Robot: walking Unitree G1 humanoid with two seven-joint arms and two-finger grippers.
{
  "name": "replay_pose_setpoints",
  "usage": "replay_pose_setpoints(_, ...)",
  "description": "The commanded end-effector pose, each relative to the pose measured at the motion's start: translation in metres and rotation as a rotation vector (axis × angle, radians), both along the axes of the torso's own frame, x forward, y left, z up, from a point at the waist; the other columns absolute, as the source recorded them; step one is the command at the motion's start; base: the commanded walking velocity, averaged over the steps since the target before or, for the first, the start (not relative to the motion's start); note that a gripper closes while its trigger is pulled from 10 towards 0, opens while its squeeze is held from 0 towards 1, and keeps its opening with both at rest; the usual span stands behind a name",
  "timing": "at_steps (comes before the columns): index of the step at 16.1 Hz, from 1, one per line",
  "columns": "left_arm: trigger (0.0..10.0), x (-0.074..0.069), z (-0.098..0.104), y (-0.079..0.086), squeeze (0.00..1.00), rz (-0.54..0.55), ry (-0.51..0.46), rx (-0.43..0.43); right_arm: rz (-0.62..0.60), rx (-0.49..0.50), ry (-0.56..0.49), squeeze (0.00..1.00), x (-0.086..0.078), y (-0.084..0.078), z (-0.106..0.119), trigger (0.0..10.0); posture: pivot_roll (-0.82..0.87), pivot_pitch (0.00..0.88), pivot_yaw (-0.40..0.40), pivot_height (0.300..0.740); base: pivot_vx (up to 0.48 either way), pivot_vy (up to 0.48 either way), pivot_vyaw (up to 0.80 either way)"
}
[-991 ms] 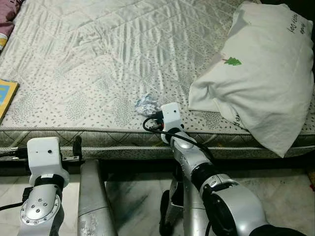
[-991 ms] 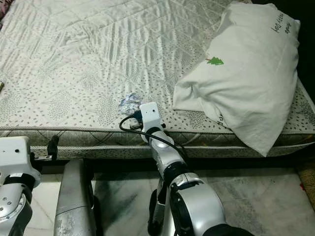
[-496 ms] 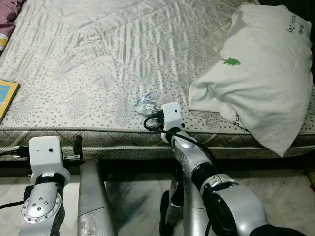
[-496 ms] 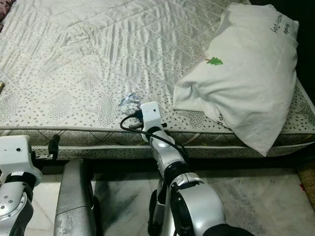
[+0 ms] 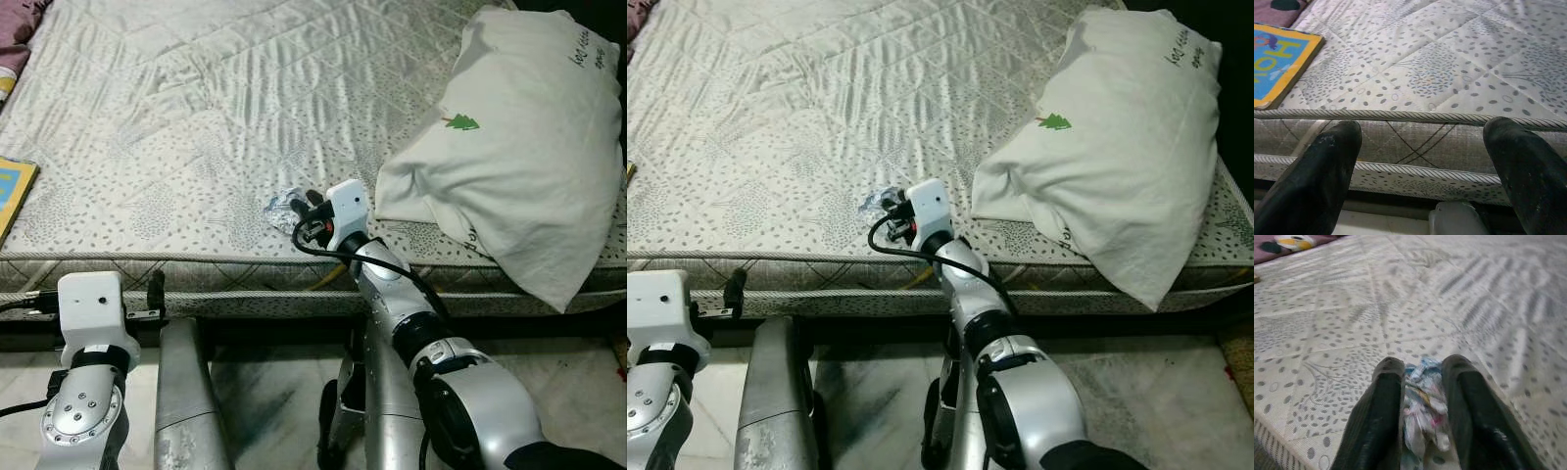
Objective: Clean up the room
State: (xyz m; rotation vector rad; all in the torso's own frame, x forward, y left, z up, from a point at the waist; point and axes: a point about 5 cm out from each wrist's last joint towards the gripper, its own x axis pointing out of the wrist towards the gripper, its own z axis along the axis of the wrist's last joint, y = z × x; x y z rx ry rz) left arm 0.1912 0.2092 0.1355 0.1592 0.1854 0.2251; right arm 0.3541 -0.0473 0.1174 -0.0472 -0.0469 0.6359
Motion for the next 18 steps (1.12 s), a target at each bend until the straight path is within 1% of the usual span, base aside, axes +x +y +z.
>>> replay_pose_setpoints(1,10.0,-0.002,0.0,-0.003,0.0,-0.018,0.01,0.008,0.049,-0.034,-0.02,1.0,-0.004,-0.001,-0.004,10.0,0.29,0.202,-0.108,0.513,0.0,0.0,0.0)
replay_pose_setpoints(2,10.0,-0.003,0.0,-0.002,0.0,-0.02,0.011,0.009,0.053,-0.021,-0.016,1.0,-0.005,-0.002,-0.004,10.0,0.29,0.204,-0.105,0.513,0.0,0.0,0.0)
replay_pose_setpoints(4,10.0,-0.003,0.0,-0.002,0.0,-0.026,0.016,0.01,0.065,0.001,-0.003,1.0,-0.01,0.005,-0.008,10.0,0.28,0.208,-0.1,0.513,0.0,0.0,0.0)
replay_pose_setpoints(5,10.0,-0.004,0.0,-0.003,0.0,-0.032,0.017,0.011,0.076,0.008,0.001,1.0,-0.014,0.015,-0.011,10.0,0.29,0.215,-0.096,0.513,0.0,0.0,0.0)
replay_pose_setpoints(7,10.0,-0.004,0.001,-0.004,0.0,-0.037,0.018,0.012,0.085,0.01,0.002,1.0,-0.018,0.022,-0.012,10.0,0.29,0.22,-0.093,0.513,0.0,0.0,0.0)
replay_pose_setpoints(8,10.0,-0.005,0.001,-0.004,0.0,-0.041,0.02,0.014,0.074,0.006,0.004,1.0,-0.02,0.031,-0.013,10.0,0.3,0.229,-0.09,0.513,0.0,0.0,0.0)
replay_pose_setpoints(9,10.0,-0.005,0.001,-0.004,0.0,-0.041,0.02,0.014,0.074,0.006,0.004,1.0,-0.02,0.031,-0.013,10.0,0.3,0.229,-0.09,0.513,0.0,0.0,0.0)
replay_pose_setpoints(10,10.0,-0.007,0.001,-0.004,0.0,-0.043,0.024,0.015,0.038,0.006,0.018,0.94,-0.021,0.037,-0.014,10.0,0.3,0.237,-0.09,0.513,0.0,0.0,0.0)
replay_pose_setpoints(11,10.0,-0.007,0.001,-0.004,0.0,-0.044,0.027,0.016,0.019,0.007,0.03,0.15,-0.021,0.04,-0.015,10.0,0.3,0.238,-0.09,0.513,0.0,0.0,0.0)
replay_pose_setpoints(12,10.0,-0.008,0.001,-0.004,0.0,-0.045,0.029,0.016,-0.012,-0.011,0.037,0.0,-0.021,0.046,-0.015,10.0,0.3,0.239,-0.09,0.513,0.0,0.0,0.0)
replay_pose_setpoints(14,10.0,-0.007,0.001,-0.005,0.0,-0.046,0.029,0.016,-0.041,-0.017,0.048,0.0,-0.02,0.052,-0.014,10.0,0.3,0.237,-0.093,0.513,0.0,0.0,0.0)
replay_pose_setpoints(15,10.0,-0.007,0.001,-0.005,0.0,-0.045,0.027,0.014,-0.058,-0.048,0.065,0.0,-0.02,0.056,-0.015,10.0,0.3,0.24,-0.095,0.513,0.0,0.0,0.0)
replay_pose_setpoints(17,10.0,-0.009,0.001,-0.007,0.0,-0.047,0.031,0.01,-0.074,-0.077,0.112,0.0,-0.022,0.058,-0.022,10.0,0.3,0.246,-0.097,0.513,0.0,0.0,0.0)
replay_pose_setpoints(18,10.0,-0.009,0.001,-0.007,0.0,-0.047,0.031,0.01,-0.074,-0.077,0.112,0.0,-0.022,0.058,-0.022,10.0,0.3,0.246,-0.097,0.513,0.0,0.0,0.0)
